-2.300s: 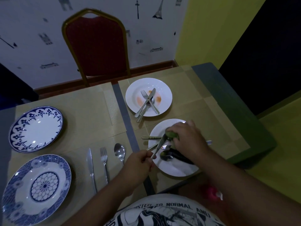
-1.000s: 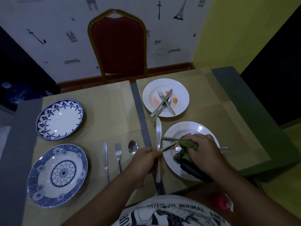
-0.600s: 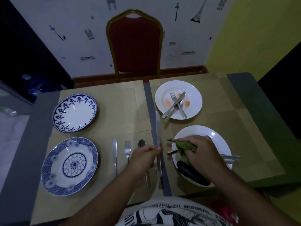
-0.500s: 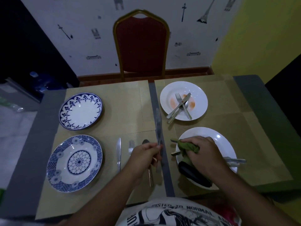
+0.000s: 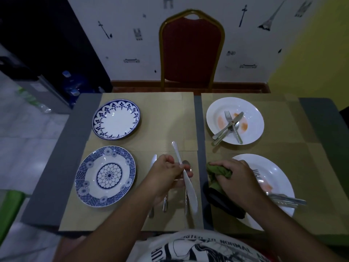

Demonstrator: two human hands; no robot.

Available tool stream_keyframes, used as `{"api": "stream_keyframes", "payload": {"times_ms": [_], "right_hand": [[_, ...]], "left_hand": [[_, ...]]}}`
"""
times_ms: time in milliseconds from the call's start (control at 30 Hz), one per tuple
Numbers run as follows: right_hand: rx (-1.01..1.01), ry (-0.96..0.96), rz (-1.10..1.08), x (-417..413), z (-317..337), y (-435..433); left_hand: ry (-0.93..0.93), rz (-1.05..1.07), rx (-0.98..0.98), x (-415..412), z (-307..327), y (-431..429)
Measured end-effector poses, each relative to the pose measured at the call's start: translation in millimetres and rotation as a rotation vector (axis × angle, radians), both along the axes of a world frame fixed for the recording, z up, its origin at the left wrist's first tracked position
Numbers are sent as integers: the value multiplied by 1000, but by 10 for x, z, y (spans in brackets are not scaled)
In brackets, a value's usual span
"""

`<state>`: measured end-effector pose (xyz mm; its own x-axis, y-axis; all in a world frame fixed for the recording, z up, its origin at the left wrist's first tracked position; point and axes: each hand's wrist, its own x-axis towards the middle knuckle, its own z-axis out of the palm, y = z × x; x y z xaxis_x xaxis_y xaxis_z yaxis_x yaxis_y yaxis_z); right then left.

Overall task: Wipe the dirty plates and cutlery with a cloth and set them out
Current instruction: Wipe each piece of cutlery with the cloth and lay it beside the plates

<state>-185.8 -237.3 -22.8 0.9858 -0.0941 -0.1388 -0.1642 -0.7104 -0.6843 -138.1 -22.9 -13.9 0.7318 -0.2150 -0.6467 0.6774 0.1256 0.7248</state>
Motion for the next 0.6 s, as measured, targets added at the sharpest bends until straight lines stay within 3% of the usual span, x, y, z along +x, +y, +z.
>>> {"api": "stream_keyframes", "payload": {"times_ms": [333, 600], "right_hand": [[7, -22, 47, 56, -27, 215], [-7, -9, 129, 191, -139, 436]], "left_hand": [[61, 29, -21, 43, -101, 289], [83, 25, 96, 293, -313, 486]]}}
